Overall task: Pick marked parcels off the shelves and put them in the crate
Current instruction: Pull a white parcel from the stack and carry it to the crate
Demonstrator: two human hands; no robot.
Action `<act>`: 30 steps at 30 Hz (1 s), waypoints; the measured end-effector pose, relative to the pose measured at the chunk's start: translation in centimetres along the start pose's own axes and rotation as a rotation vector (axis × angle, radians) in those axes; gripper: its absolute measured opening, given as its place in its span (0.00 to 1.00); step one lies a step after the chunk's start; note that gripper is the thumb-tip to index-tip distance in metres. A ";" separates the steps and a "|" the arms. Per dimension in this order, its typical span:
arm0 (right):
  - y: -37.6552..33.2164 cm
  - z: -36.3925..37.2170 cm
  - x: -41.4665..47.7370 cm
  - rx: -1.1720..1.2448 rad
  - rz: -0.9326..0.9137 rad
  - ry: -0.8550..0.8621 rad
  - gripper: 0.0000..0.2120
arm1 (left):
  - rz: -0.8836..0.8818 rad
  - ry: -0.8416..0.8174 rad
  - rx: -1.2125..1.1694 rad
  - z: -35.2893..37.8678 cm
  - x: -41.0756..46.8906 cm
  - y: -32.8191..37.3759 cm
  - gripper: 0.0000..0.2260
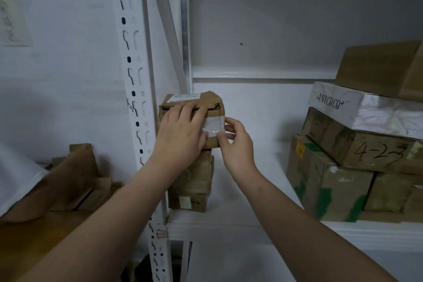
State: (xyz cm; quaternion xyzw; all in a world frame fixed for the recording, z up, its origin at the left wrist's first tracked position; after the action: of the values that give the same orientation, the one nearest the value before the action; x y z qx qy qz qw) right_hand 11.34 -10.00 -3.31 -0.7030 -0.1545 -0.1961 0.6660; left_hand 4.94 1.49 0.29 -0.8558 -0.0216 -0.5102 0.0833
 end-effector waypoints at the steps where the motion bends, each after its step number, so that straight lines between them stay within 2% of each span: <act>1: 0.2 0.1 -0.1 -0.010 0.014 -0.018 0.17 | 0.006 0.000 -0.006 0.1 -0.1 0.0 0.23; 4: 1.1 0.4 -0.6 -0.010 0.059 -0.088 0.19 | 0.028 0.027 -0.012 0.3 -0.7 0.0 0.23; 9: 1.1 -0.3 -0.7 -0.021 0.074 -0.073 0.24 | 0.008 0.055 -0.043 0.1 -0.9 0.0 0.21; 15: -1.3 -3.7 -0.5 -0.158 -0.109 -0.006 0.23 | 0.016 0.026 -0.065 -1.0 0.0 1.3 0.22; 22: -5.8 -13.9 0.0 -0.376 -0.485 0.208 0.18 | 0.108 0.108 -0.260 -1.9 2.8 8.4 0.23; 26: -6.5 -20.7 0.1 -0.478 -0.551 0.310 0.16 | 0.147 0.151 -0.426 -2.0 3.6 14.1 0.22; 30: -6.8 -27.4 0.4 -0.536 -0.570 0.418 0.15 | 0.174 0.175 -0.487 -2.6 4.9 19.6 0.22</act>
State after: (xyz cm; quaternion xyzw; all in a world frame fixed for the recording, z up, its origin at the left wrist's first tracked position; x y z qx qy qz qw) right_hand 6.54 -36.88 3.86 -0.7253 -0.1477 -0.5431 0.3965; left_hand 7.42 -18.45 3.42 -0.8020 0.1828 -0.5631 -0.0797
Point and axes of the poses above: each hand's wrist, its own x-axis towards the middle knuckle, its own z-axis out of the palm, y = z × x, the point moved 3 cm from there along x, towards the middle knuckle, and after that the axes turned 11 degrees about y, right-handed, at the moved point
